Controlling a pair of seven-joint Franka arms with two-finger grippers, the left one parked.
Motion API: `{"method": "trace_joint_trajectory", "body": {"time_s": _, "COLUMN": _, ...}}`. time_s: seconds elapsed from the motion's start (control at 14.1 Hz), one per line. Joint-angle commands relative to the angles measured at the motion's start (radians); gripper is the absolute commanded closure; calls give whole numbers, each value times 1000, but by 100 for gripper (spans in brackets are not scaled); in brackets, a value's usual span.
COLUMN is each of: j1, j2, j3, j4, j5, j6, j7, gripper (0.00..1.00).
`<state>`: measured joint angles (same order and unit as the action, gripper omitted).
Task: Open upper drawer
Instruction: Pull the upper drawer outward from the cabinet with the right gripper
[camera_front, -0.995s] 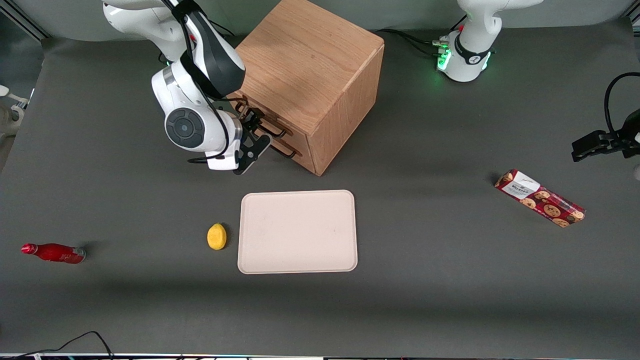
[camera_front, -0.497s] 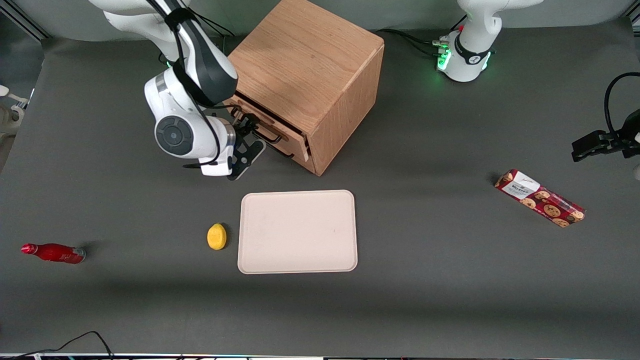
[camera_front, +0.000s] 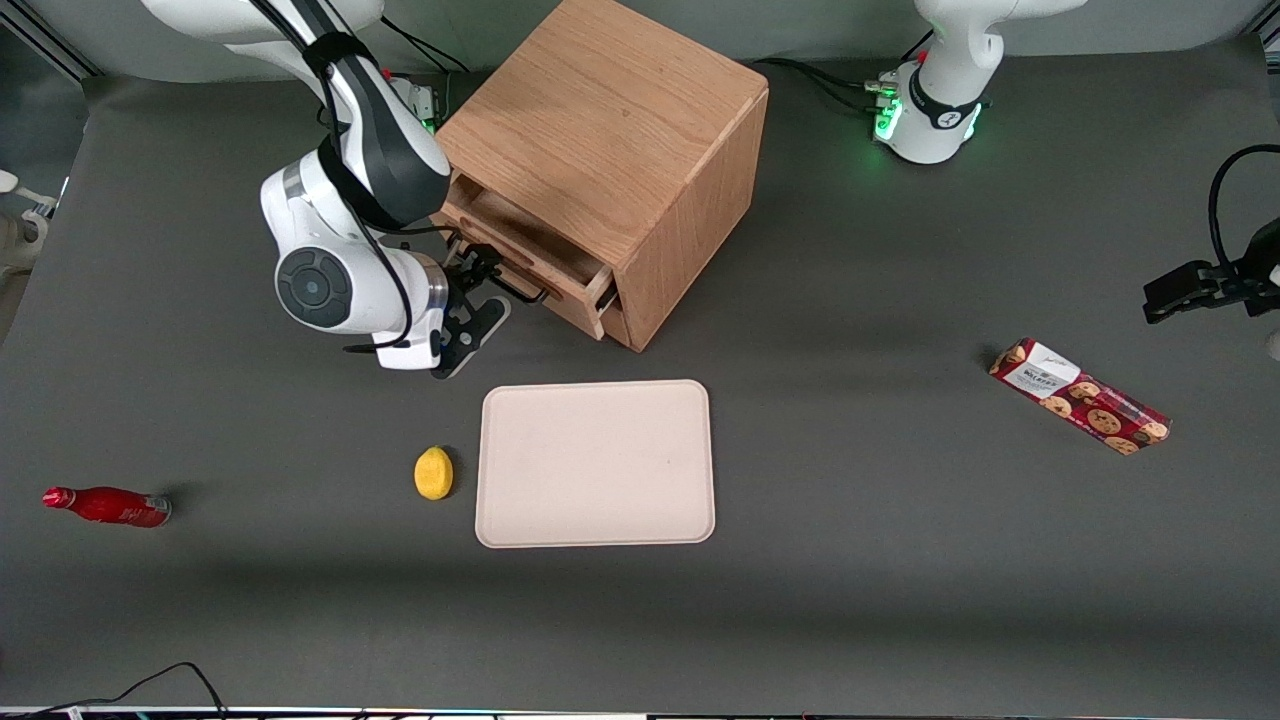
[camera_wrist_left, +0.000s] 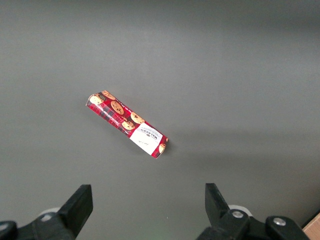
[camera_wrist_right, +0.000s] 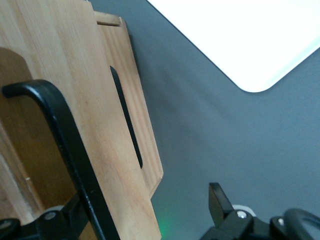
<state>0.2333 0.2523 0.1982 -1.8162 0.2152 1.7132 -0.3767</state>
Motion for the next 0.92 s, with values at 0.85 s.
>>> {"method": "trace_joint_trajectory", "body": {"time_s": 0.85, "j1": -201, "j2": 87, "j3": 155, "j4": 107, "j5": -118, "j6": 34, "j7": -50, "gripper": 0}}
